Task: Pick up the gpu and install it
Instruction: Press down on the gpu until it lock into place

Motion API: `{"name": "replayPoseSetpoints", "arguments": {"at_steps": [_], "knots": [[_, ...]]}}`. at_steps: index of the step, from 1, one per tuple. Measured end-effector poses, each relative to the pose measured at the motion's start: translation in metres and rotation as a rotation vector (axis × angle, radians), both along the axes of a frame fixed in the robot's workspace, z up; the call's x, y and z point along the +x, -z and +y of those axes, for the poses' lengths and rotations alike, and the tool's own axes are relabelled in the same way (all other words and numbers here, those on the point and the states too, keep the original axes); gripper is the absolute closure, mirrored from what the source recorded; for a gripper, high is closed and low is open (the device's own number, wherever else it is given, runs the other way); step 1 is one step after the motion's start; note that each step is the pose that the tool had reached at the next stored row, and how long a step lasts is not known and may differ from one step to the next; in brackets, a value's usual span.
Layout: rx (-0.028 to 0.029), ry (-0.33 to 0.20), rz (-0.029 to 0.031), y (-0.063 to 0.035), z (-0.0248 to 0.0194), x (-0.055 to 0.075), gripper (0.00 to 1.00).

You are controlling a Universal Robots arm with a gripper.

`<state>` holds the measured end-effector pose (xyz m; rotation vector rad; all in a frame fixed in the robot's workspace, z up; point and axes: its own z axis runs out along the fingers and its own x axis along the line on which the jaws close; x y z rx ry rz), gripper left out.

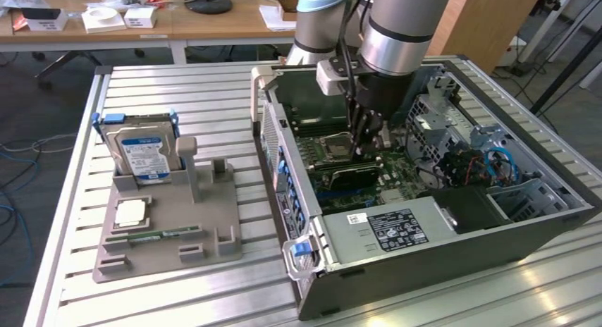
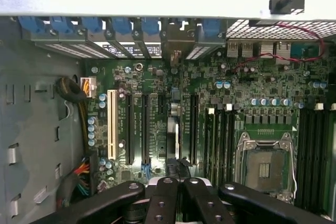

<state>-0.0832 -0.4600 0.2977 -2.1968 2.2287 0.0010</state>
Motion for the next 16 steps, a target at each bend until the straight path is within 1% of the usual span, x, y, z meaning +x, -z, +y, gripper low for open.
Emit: {"name": "replayPoseSetpoints", "arguments": {"at_steps": [4,8,10,13,16], "knots": [[0.0001,0.0,0.0,0.0062,0.0,0.0,0.9],[-0.0001,0.0,0.0001,0.0061,-0.0001,-0.0001,0.9],[-0.0001,0.0,0.0001,0.0062,-0.0014,-0.0008,0.9],[-0.0001,0.0,0.0001,0.0063,-0.0017,-0.0009,0.9],[-0.0001,0.0,0.0001,0.0103,-0.0015,-0.0008,0.9]]}}
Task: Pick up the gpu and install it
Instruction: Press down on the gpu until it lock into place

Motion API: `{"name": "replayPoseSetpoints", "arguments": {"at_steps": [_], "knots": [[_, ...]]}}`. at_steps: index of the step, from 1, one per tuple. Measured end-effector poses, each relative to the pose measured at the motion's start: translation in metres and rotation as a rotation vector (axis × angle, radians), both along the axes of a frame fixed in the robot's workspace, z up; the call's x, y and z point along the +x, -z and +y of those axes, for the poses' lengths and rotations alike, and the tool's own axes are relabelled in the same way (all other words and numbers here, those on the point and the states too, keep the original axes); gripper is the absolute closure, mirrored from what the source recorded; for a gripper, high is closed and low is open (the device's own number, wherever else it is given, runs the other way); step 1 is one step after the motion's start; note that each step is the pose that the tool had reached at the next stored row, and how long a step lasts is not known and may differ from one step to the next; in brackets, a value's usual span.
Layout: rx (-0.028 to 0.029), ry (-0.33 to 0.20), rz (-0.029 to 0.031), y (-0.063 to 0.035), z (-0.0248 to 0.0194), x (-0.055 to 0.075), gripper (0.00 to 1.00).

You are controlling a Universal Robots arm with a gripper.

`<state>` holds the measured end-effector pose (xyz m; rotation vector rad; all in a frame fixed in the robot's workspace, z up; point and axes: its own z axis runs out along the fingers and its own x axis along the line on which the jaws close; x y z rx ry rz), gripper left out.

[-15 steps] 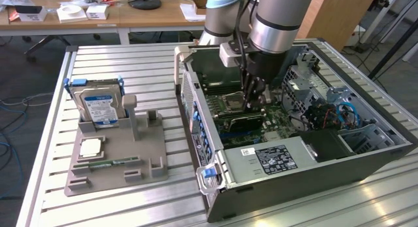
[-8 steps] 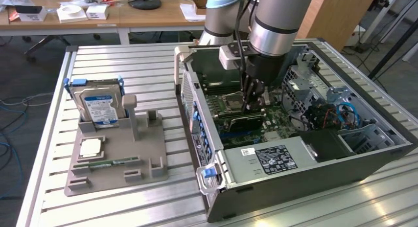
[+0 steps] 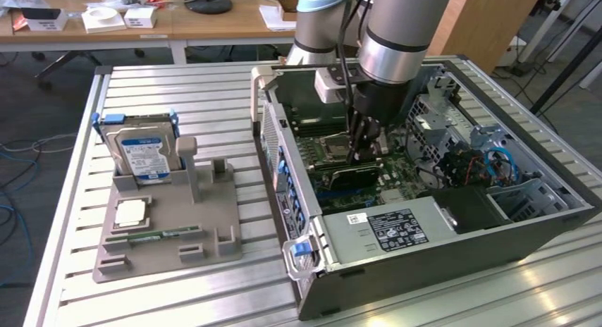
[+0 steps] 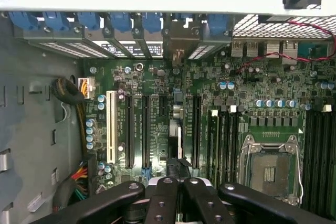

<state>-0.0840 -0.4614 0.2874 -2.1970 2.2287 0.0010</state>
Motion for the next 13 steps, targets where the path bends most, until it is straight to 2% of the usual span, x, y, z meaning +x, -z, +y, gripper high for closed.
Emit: {"name": "replayPoseSetpoints", "arguments": {"at_steps": [4,8,13], "knots": [[-0.0002,0.0,0.0001,0.0012,0.0001,-0.0002,0.9],[0.0002,0.0,-0.0001,0.004,0.0047,-0.0006,0.9],[0.0,0.0,-0.0001,0.0083,0.0049,-0.0036,0.9]]}}
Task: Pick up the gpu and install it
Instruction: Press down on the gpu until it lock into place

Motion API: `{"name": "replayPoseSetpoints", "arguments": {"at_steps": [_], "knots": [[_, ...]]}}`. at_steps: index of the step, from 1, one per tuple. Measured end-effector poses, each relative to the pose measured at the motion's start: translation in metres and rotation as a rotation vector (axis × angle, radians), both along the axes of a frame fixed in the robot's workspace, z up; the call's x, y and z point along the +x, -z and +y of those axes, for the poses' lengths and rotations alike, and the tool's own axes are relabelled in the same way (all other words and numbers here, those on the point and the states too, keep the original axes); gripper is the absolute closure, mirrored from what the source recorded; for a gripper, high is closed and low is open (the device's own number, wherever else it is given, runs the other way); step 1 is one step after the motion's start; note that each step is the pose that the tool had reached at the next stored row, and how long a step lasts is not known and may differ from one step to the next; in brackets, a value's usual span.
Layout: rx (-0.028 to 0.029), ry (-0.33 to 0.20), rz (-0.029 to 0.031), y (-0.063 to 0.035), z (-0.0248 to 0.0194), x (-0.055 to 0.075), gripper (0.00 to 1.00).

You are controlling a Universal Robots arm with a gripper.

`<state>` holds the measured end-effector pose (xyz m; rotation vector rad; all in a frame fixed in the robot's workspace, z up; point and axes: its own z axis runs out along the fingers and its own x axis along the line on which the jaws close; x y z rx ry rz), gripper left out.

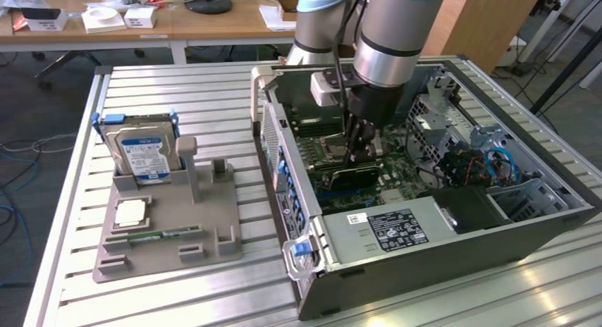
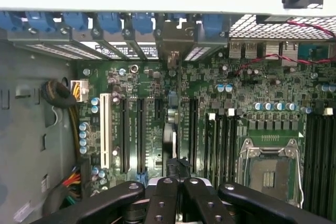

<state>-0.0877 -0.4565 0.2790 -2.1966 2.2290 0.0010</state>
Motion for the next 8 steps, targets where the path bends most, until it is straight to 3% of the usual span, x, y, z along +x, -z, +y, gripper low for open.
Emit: {"name": "replayPoseSetpoints", "arguments": {"at_steps": [8], "knots": [[0.0003,0.0,0.0001,0.0039,0.0,-0.0015,0.9]]}}
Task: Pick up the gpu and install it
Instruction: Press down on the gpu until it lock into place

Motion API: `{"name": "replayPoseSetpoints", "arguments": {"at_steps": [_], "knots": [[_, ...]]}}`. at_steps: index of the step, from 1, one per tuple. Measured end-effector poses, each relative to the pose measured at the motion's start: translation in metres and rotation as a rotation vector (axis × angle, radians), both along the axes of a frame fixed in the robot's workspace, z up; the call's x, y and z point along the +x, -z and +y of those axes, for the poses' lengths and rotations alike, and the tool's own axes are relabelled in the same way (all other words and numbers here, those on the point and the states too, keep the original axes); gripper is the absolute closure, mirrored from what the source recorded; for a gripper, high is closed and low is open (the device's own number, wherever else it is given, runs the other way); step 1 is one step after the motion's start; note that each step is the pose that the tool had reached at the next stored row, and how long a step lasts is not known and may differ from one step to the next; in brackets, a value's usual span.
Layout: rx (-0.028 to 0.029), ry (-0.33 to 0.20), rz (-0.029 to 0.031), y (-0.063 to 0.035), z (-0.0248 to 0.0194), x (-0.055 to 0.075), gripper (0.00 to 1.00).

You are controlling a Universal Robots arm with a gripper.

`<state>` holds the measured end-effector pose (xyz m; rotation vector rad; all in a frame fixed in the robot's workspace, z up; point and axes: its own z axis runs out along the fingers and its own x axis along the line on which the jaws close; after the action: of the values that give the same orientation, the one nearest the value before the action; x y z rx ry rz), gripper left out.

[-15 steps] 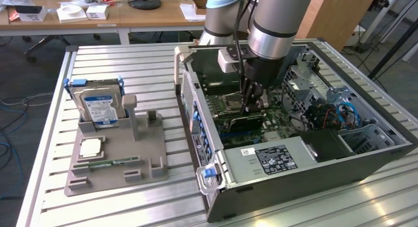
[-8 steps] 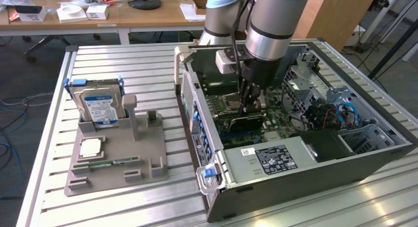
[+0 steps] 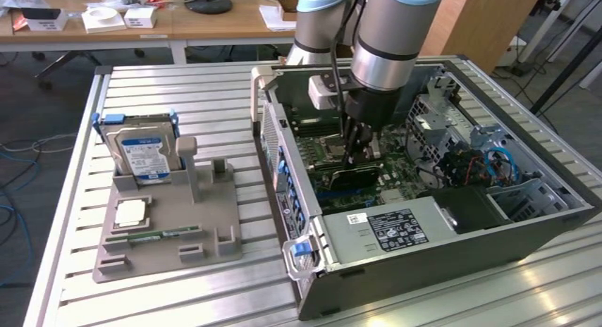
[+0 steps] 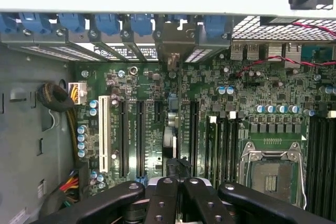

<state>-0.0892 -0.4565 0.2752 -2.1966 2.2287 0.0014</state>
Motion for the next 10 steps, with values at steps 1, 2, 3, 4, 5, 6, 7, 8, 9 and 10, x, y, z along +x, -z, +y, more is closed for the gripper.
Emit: {"name": "replayPoseSetpoints", "arguments": {"at_steps": [1,2,3,4,5,6,7,8,9,10], "knots": [[0.001,0.0,-0.0003,0.0009,0.0001,0.0,0.9],[0.0011,0.0,-0.0002,0.0016,0.0001,0.0,0.9],[0.0009,0.0,-0.0001,0.0016,0.0,0.0,0.9],[0.0009,0.0,-0.0001,0.0016,0.0,0.0,0.9],[0.0009,0.0,0.0,0.0016,0.0003,0.0,0.9],[0.0012,0.0,0.0,0.0018,0.0011,-0.0001,0.9],[0.0014,0.0,-0.0001,0.0019,0.002,-0.0001,0.9],[0.0014,0.0,-0.0001,0.002,0.0022,0.0,0.9],[0.0012,0.0,0.0,0.0019,0.0022,0.0,0.9],[0.0016,0.0,-0.0001,0.0025,0.0023,0.0,0.9]]}}
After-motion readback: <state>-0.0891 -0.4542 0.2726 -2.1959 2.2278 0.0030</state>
